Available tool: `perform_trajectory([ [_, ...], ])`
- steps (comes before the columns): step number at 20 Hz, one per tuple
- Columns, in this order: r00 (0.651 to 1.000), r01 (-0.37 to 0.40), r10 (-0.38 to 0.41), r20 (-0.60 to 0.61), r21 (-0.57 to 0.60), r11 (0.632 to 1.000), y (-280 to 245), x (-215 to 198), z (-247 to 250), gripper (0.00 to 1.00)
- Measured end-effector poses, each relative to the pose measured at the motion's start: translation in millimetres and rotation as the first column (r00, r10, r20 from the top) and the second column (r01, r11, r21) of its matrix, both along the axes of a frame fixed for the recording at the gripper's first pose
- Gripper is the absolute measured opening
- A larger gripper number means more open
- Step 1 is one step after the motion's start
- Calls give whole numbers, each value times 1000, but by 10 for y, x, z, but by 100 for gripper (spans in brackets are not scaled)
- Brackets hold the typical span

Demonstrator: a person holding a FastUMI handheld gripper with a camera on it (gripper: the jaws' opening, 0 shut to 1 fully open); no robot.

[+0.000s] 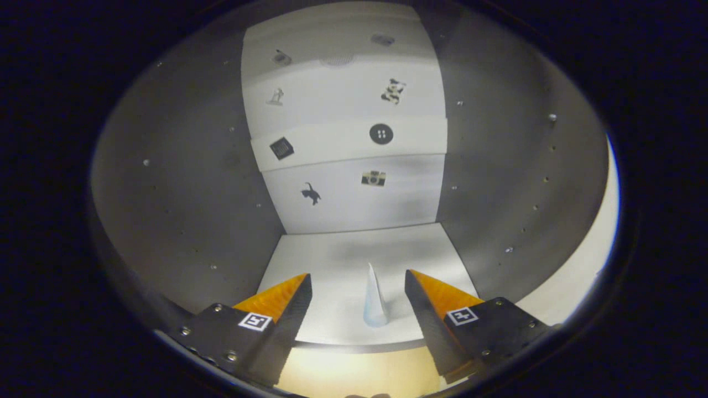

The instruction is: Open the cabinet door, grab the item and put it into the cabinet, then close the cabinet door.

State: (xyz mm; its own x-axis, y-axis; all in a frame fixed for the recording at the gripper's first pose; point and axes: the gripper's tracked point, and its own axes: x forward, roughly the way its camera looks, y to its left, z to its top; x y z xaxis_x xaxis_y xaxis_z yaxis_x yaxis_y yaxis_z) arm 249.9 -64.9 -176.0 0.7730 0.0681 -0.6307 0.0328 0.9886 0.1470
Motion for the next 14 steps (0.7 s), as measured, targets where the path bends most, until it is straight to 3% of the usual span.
perform_trajectory([
  [6,981,53,-44,191,-41,998,-119,-408,620,99],
  [14,939,146,-71,338,-201,969,-296,-1498,1124,99],
])
